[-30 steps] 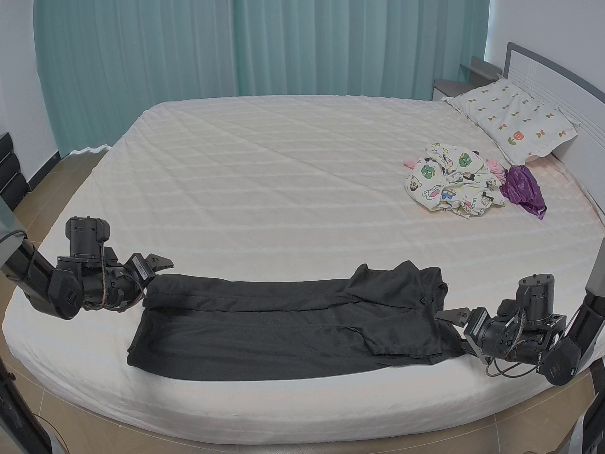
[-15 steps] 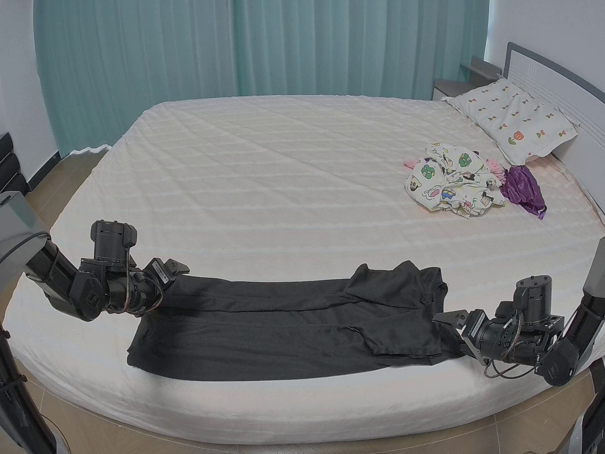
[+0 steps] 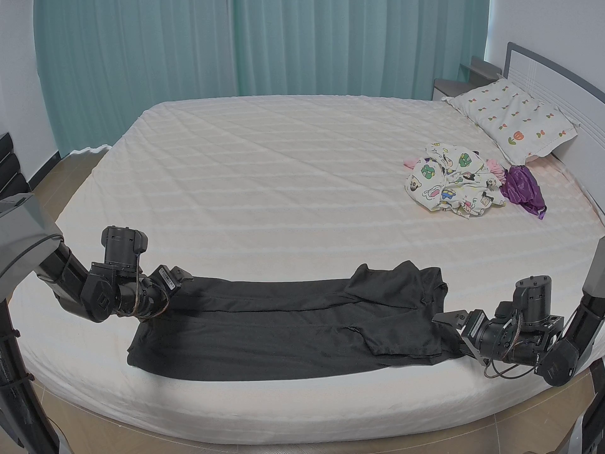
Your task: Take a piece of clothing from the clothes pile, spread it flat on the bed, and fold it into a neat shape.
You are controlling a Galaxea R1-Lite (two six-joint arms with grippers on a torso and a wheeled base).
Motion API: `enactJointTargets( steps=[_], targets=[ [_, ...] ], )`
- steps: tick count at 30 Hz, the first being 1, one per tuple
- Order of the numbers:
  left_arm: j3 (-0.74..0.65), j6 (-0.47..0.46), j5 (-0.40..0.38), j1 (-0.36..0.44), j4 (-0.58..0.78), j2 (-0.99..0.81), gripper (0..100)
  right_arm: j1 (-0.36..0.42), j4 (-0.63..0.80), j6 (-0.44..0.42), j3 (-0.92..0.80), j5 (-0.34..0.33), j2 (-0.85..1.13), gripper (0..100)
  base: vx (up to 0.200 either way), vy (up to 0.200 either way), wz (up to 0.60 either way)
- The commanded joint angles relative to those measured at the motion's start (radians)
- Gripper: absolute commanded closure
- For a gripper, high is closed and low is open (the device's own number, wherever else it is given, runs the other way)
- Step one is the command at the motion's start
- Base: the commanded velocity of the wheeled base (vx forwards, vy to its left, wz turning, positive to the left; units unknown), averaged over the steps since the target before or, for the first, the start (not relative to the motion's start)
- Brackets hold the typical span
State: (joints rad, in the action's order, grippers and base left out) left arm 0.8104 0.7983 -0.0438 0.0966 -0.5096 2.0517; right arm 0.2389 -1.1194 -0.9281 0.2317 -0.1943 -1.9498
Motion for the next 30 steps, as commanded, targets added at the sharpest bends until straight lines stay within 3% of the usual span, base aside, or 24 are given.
enactJointTargets(
  steps=[1, 5, 6, 17, 21, 25, 30],
  targets=[
    [0.015, 0.001, 0.002, 0.0, -0.001, 0.031, 0, 0.0, 0.0, 0.0, 0.0, -0.001, -0.001, 0, 0.0, 0.0, 0.0],
    [0.049, 0.027, 0.016, 0.0, 0.002, 0.054, 0, 0.0, 0.0, 0.0, 0.0, 0.001, 0.0, 0, 0.0, 0.0, 0.0],
    [0.055, 0.033, 0.027, 0.0, 0.003, 0.061, 100, 0.0, 0.0, 0.0, 0.0, 0.001, 0.0, 0, 0.0, 0.0, 0.0],
    [0.042, 0.041, 0.082, -0.008, -0.004, 0.056, 100, 0.028, -0.01, -0.003, 0.031, 0.015, 0.046, 0, 0.0, 0.0, 0.0],
    [0.042, 0.061, 0.108, -0.006, -0.024, 0.031, 100, 0.086, 0.009, -0.023, 0.117, 0.07, 0.043, 0, 0.0, 0.0, 0.0],
    [0.035, 0.09, 0.111, 0.002, -0.079, 0.028, 100, 0.175, 0.104, -0.1, 0.236, 0.147, 0.037, 0, 0.0, 0.0, 0.0],
    [0.024, 0.139, 0.111, 0.014, -0.15, 0.03, 100, 0.195, 0.239, -0.146, 0.362, 0.167, 0.043, 0, 0.0, 0.0, 0.0]
  ],
)
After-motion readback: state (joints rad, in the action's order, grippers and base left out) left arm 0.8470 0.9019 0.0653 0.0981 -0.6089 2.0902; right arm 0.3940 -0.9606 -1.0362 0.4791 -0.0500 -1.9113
